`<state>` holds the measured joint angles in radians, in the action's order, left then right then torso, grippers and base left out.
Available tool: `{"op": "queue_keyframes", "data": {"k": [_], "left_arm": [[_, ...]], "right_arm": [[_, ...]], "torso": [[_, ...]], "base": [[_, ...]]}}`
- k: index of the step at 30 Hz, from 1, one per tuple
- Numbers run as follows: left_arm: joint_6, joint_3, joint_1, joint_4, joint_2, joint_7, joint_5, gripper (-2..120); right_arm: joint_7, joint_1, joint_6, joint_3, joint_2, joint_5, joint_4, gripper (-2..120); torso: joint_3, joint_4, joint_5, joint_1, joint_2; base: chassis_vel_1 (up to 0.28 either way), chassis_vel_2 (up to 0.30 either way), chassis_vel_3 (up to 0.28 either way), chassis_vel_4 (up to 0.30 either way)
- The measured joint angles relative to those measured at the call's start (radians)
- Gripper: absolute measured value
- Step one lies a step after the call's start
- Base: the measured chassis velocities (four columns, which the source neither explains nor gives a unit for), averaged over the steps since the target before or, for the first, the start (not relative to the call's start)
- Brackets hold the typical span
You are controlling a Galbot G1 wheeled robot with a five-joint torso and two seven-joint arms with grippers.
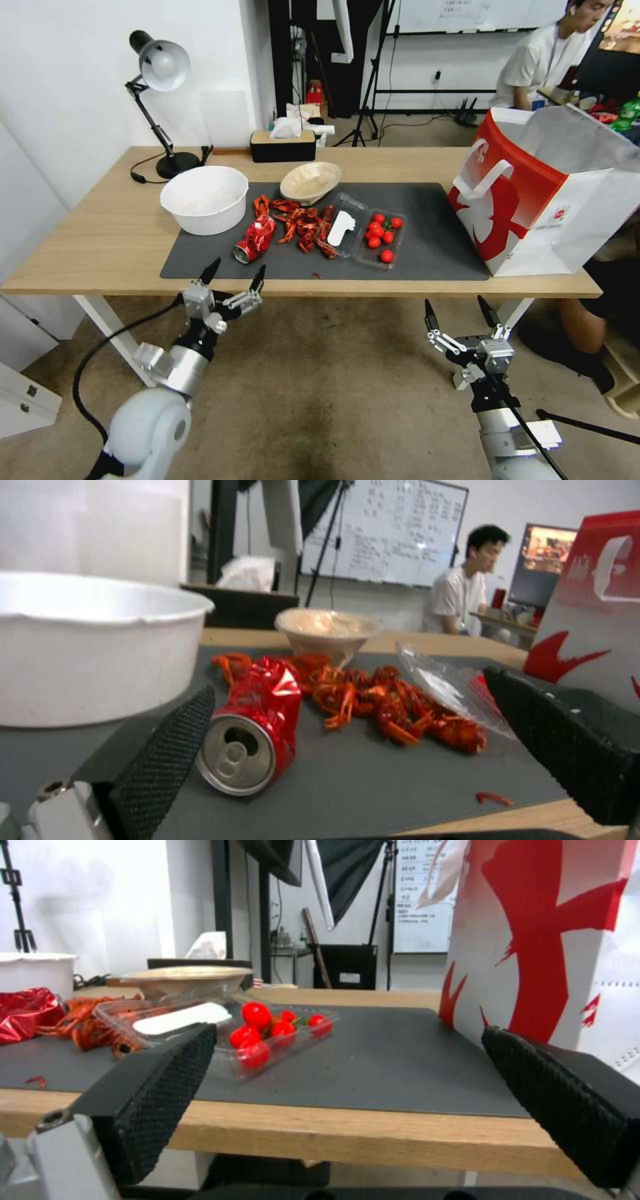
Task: Pick up the trash from the table and place it into the takeout bag.
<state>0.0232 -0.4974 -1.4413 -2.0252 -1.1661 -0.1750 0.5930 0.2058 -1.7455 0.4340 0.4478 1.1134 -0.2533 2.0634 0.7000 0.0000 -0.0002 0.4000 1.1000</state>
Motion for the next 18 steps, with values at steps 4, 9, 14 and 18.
{"op": "queue_keyframes", "data": {"k": [4,9,14,18], "left_arm": [[-0.038,0.013,0.047,0.037,0.052,0.005,0.060,100],[-0.099,0.043,0.121,0.099,0.142,0.020,0.147,100],[-0.142,0.065,0.176,0.153,0.190,0.024,0.185,100],[-0.160,0.083,0.206,0.184,0.210,0.025,0.209,100]], "right_arm": [[0.002,-0.005,0.000,0.008,0.006,0.004,0.006,100],[0.002,-0.018,0.000,0.026,0.017,0.011,0.013,100],[0.002,-0.025,0.000,0.034,0.024,0.014,0.015,100],[0.002,-0.026,-0.001,0.037,0.026,0.014,0.015,100]], "torso": [[0.000,0.0000,0.0000,0.000,0.000],[0.000,0.0000,0.0004,0.000,0.000],[0.000,0.0001,0.0003,0.000,0.000],[0.000,0.0000,0.0002,0.000,0.000]], "base": [[0.000,0.000,0.000,0.000],[0.000,0.000,0.000,0.000],[0.000,0.000,0.000,0.000],[0.000,0.000,0.000,0.000]]}}
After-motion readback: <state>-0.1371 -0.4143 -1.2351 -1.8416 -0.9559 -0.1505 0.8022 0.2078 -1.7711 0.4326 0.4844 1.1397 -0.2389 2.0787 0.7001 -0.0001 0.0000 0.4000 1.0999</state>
